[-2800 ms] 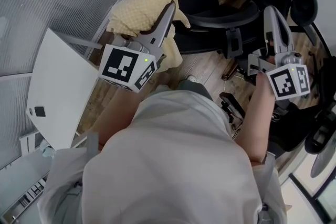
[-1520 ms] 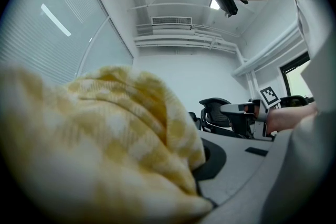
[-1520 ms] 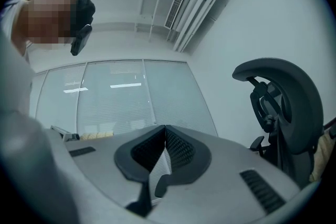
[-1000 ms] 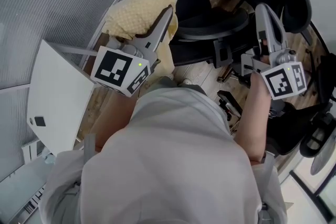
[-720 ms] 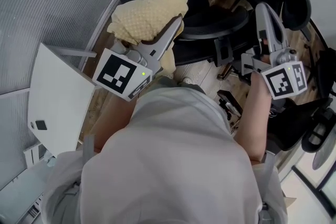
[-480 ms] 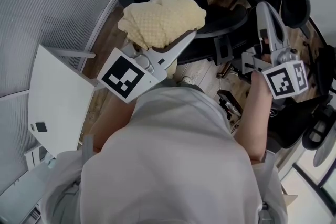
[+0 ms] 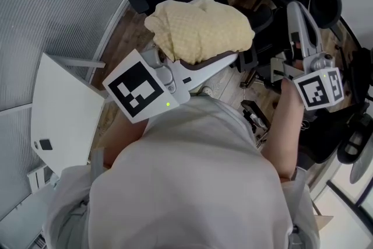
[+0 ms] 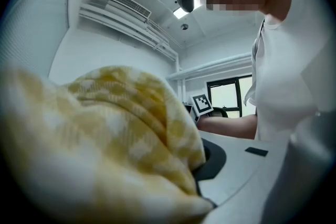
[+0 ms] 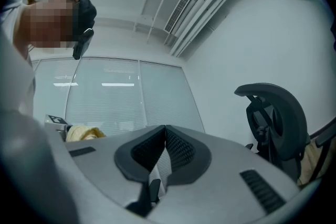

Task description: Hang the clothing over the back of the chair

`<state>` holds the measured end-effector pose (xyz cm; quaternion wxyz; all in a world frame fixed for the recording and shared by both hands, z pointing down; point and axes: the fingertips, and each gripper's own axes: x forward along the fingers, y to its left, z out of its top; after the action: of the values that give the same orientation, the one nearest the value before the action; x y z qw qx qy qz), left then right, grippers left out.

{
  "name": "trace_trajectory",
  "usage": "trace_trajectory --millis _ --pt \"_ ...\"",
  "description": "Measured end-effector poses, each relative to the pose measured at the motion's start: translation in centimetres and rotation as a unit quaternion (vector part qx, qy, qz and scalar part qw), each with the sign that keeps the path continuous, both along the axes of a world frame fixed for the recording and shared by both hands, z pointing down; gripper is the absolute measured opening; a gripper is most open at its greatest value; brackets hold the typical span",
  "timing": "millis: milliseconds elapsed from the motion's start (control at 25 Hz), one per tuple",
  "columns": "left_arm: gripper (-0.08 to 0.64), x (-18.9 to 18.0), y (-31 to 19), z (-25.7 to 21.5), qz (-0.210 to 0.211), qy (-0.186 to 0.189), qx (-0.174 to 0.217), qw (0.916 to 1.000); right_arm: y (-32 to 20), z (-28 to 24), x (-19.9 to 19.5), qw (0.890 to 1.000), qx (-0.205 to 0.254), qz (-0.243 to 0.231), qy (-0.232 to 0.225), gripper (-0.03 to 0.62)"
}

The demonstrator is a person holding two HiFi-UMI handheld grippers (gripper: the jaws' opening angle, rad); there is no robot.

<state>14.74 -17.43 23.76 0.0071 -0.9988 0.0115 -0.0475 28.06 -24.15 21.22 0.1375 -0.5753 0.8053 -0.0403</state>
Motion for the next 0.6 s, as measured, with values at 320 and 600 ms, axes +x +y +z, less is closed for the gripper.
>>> trace_trajectory --millis 320,600 --pt "0.078 1.4 2.1 -2.3 0.065 0.023 0.0 0.9976 0.6 -0.5 -0.1 1.0 0.003 0.004 0.004 0.021" --pt "0.078 2.7 2.9 -3.9 0.094 0.063 -0.017 0.9934 1.2 -0.9 0.2 1.0 0.008 0.017 0.012 0.021"
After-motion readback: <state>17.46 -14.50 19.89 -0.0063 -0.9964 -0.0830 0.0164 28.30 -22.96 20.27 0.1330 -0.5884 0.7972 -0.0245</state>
